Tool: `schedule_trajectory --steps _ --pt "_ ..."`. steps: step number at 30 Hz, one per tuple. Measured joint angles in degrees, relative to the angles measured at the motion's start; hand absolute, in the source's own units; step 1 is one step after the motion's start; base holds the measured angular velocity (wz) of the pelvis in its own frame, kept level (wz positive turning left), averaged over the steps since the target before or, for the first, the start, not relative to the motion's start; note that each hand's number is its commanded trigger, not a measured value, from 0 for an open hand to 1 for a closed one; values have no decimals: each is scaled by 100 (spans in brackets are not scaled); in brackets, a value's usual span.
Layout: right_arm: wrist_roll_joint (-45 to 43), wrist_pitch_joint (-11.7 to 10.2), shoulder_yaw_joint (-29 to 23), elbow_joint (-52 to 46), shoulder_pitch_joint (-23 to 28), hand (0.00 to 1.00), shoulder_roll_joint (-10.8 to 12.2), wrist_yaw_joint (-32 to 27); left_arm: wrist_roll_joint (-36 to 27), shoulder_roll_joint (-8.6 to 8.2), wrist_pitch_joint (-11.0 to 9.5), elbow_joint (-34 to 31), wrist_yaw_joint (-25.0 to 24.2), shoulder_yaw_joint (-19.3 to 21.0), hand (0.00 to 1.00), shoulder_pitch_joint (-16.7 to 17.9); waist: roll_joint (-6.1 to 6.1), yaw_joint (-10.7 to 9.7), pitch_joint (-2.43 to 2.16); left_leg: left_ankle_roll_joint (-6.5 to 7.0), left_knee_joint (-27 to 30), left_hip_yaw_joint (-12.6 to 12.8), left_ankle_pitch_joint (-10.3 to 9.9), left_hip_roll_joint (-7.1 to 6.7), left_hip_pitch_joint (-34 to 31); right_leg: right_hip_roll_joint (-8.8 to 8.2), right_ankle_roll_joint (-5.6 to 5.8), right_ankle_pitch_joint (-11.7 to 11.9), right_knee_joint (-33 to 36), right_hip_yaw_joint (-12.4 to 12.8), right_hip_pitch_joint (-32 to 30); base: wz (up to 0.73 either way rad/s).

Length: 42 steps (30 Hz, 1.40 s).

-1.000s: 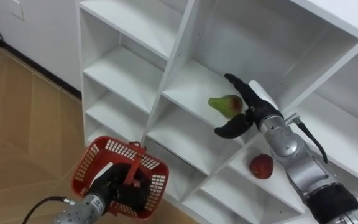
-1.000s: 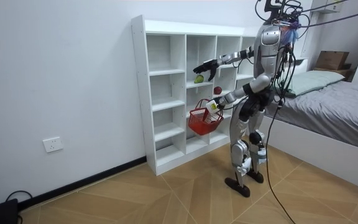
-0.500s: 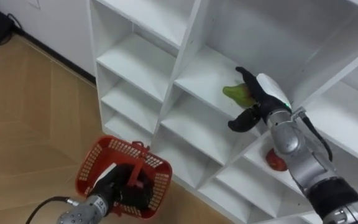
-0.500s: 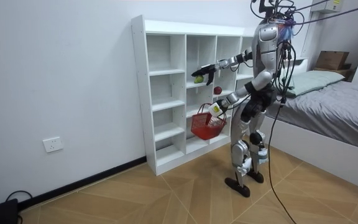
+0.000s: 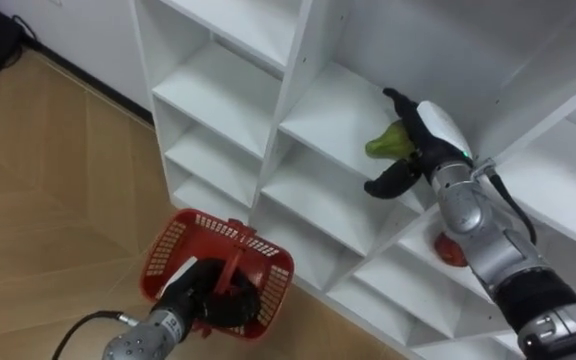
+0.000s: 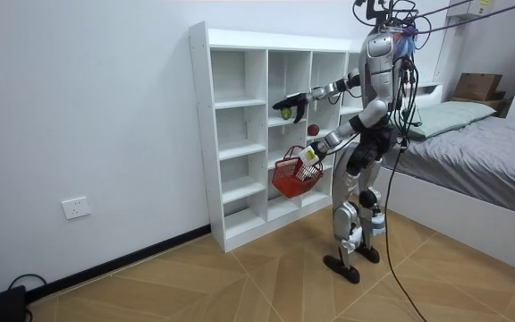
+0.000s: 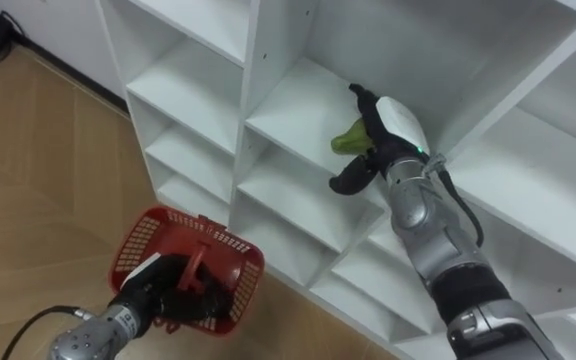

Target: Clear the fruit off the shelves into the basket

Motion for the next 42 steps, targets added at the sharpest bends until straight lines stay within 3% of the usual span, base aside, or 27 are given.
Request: schedule_trajectory --steps 5,15,17,18,19,20,34,42 --pt "50 -18 -21 4 -9 0 0 2 -1 -3 0 0 35 -88 100 -6 46 -3 -27 7 -55 5 36 -10 1 -14 1 0 3 -4 -27 0" --pt "88 -182 -27 210 -94 0 -2 0 15 -23 0 1 217 -157 100 -7 86 -8 -38 2 -73 -9 63 -11 6 -40 1 0 9 -17 -34 0" --pt "123 -199 -28 209 -99 52 -2 12 14 -25 0 1 222 -163 100 -7 88 -8 -38 2 -76 -3 63 -10 10 -43 1 0 10 -11 -39 0" --pt "152 -204 -28 208 -99 67 -2 16 14 -25 0 1 228 -163 100 -7 88 -8 -38 2 -76 5 63 -10 10 -44 1 0 9 -9 -40 0" --pt "216 -208 -30 191 -101 91 -1 24 14 -32 0 1 247 -159 100 -6 90 -7 -39 2 -75 15 63 -8 11 -43 1 0 9 -2 -45 -4" --pt "264 -217 -30 164 -102 100 -2 44 24 -41 0 1 262 -159 100 -6 92 -8 -40 3 -72 26 63 -6 11 -42 1 0 9 -1 -52 -4" --pt "324 -246 -34 109 -102 100 -7 466 22 -98 -10 1 373 -114 100 -7 150 -22 -75 5 -89 87 67 6 57 -65 2 1 16 48 -51 -1" --pt "322 -246 -31 110 -101 100 -7 497 20 -114 -162 1 464 -117 100 -8 144 -36 -72 9 -91 96 68 -1 62 -78 8 -3 23 48 -51 0"
